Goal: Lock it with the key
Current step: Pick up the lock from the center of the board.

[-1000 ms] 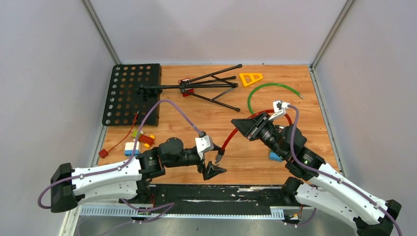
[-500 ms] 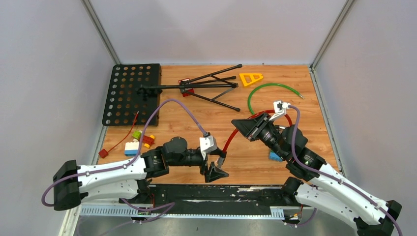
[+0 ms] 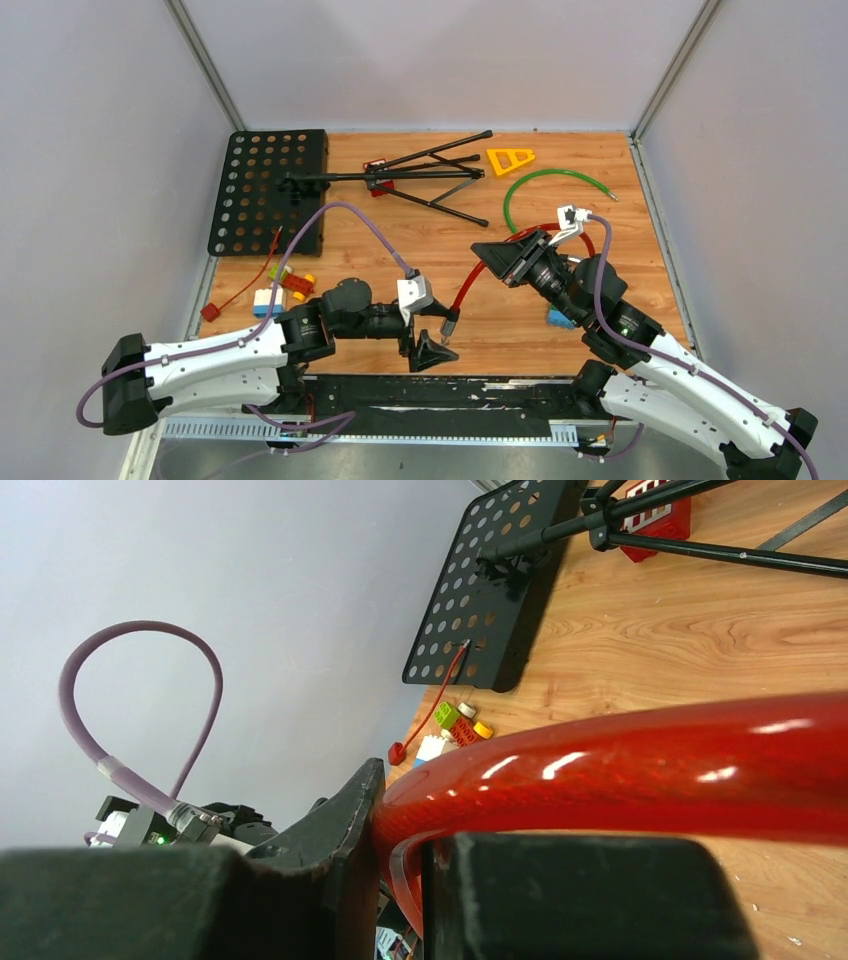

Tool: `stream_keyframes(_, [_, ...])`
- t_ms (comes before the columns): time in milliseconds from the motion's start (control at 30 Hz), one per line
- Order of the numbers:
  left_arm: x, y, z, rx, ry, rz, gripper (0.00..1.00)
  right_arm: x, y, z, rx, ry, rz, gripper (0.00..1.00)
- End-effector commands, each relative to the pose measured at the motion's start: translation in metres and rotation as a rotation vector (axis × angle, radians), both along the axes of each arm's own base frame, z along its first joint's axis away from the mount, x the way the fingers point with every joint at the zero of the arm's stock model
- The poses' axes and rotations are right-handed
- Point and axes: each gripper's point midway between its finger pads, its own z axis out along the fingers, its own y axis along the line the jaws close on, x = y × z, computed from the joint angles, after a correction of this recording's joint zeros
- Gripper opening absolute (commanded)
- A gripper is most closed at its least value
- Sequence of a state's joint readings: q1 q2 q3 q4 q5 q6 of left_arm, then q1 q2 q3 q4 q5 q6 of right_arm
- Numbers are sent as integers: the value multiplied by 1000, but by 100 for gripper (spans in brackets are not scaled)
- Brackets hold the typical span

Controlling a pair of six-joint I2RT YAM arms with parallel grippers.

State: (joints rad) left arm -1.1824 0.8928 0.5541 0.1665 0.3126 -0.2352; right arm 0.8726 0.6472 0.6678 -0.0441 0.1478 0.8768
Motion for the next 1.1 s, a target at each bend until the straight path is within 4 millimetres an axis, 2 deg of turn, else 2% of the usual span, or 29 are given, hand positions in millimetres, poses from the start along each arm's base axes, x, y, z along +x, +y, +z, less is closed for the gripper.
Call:
stream_keyframes(0, [0,5,12,-18,-32,-10,100,2,-5,24,56,-66,-23,0])
stream_keyframes(233, [3,7,9,-2,-36,2,100,3,-5,23,55,-63,-25,0])
stream_keyframes(500, [41,18,15,32,-114,195,100,3,-4,21,42,-59,-24,0])
stream_keyframes(700, [48,6,20,6,-96,210,100,4,-4,21,43,-58,-27,0])
stream_keyframes(900, [51,-9,15,-14,-56,208,100,4,-5,20,41,-53,-30,0])
stream_keyframes(1067, [57,-8,16,-8,-78,237,100,4,-5,20,40,-54,-33,0])
